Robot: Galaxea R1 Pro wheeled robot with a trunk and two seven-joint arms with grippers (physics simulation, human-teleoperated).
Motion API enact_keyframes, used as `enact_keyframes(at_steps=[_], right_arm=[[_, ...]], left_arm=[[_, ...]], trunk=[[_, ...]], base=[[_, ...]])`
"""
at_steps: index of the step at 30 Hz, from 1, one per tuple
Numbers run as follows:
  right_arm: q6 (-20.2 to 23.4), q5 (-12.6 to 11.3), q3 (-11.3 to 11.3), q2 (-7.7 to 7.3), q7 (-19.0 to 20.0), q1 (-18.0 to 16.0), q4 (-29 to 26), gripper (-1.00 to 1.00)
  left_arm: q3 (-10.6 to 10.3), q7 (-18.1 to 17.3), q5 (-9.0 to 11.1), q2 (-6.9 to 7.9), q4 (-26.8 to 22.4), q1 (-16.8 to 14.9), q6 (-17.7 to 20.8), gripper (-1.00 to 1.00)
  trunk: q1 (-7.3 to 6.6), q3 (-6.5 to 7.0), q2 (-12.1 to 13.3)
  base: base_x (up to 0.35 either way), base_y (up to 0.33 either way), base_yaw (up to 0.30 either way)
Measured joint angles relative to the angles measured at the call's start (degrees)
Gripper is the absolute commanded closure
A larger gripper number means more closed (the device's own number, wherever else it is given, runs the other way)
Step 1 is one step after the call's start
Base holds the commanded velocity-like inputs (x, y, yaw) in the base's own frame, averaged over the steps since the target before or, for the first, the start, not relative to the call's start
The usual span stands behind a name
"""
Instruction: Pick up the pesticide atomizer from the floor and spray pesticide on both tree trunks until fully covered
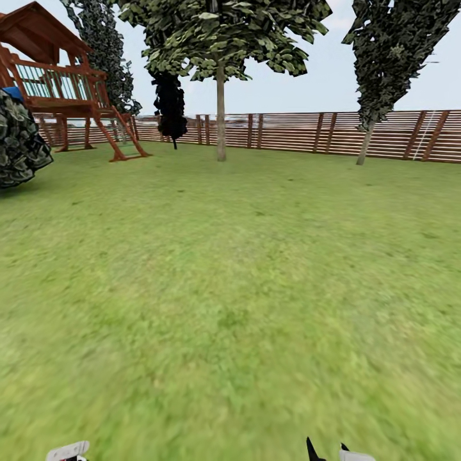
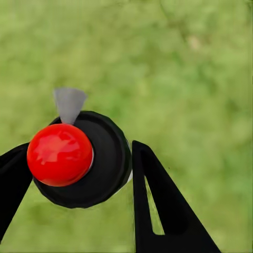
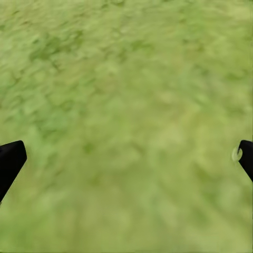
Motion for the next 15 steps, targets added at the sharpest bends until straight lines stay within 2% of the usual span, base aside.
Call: enact_keyframes(at_steps=[15], right_arm=[[0.0, 0.0, 0.0, 0.00, 0.0, 0.0, 0.0, -1.00]], left_arm=[[0.0, 0.0, 0.0, 0.00, 0.0, 0.0, 0.0, 1.00]], trunk=[[0.00, 0.00, 0.0]], base=[[0.338, 0.000, 0.000]])
